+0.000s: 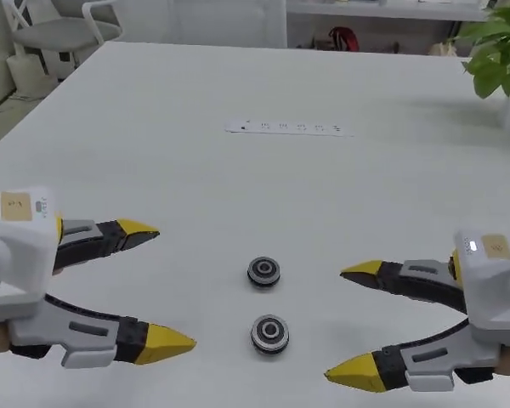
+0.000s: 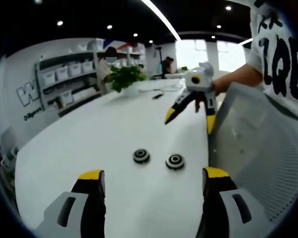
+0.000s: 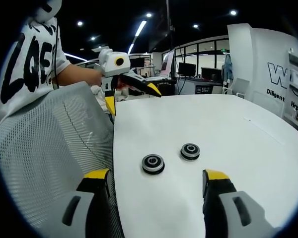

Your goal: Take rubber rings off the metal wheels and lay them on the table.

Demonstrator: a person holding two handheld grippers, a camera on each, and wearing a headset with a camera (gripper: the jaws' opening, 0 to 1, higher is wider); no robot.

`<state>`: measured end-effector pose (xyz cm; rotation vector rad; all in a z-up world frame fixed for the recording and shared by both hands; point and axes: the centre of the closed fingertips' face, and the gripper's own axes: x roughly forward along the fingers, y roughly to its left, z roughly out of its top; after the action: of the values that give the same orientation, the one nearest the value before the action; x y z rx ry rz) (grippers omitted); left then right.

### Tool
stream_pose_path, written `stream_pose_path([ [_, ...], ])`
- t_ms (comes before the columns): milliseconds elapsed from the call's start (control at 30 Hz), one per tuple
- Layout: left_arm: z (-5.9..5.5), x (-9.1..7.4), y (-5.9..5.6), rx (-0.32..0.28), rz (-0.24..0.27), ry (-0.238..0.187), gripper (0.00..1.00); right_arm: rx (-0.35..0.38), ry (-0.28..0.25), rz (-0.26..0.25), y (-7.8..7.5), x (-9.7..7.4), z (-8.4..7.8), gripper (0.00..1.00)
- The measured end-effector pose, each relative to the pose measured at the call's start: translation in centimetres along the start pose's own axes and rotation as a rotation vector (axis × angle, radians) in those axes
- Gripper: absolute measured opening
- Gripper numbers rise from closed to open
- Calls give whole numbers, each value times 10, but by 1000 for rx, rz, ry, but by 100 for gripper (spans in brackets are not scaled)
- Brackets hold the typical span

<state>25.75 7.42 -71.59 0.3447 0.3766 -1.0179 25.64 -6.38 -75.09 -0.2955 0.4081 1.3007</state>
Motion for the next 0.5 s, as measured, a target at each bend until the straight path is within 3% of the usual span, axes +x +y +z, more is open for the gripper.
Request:
stream_pose_path([
  [167,1,5,0,12,-21,0,79,-6,-12,13,-3,3,3,66],
  [500,1,17,0,17,-57,8,78,-6,28,65,0,14,-3,58],
])
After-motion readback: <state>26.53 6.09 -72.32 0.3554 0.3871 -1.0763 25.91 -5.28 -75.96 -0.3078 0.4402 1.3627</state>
